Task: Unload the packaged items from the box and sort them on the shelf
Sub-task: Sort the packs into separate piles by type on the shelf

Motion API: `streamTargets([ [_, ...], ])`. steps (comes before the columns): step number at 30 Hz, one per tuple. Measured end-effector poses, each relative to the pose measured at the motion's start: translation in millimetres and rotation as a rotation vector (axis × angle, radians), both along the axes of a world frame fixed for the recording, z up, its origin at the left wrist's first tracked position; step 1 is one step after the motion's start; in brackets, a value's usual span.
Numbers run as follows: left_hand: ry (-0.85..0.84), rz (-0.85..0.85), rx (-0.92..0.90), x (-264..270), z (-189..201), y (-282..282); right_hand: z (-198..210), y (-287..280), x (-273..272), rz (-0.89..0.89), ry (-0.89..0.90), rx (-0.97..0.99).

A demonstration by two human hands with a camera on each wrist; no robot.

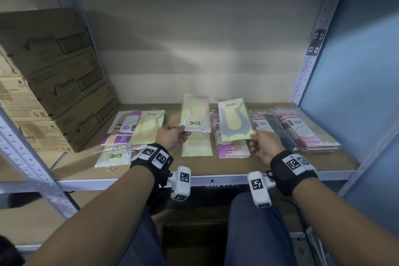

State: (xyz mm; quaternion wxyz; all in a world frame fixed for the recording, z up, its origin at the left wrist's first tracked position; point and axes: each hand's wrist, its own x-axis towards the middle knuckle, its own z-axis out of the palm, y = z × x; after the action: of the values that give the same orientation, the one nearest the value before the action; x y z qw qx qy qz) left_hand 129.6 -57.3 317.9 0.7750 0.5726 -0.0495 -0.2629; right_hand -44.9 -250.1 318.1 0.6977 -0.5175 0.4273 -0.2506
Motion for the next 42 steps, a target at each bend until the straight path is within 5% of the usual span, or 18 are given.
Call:
streamTargets([
  [25, -0.009, 0.154, -0.027, 49.5, -6.9, 87.3, -27.4, 73.8, 70.3, 0.159, 0.116, -0.095],
  [42, 0.014, 0.076, -0.061, 31.1, -6.5, 74.1, -9.0, 72.5, 53.4, 0.358, 0.381, -0.64],
])
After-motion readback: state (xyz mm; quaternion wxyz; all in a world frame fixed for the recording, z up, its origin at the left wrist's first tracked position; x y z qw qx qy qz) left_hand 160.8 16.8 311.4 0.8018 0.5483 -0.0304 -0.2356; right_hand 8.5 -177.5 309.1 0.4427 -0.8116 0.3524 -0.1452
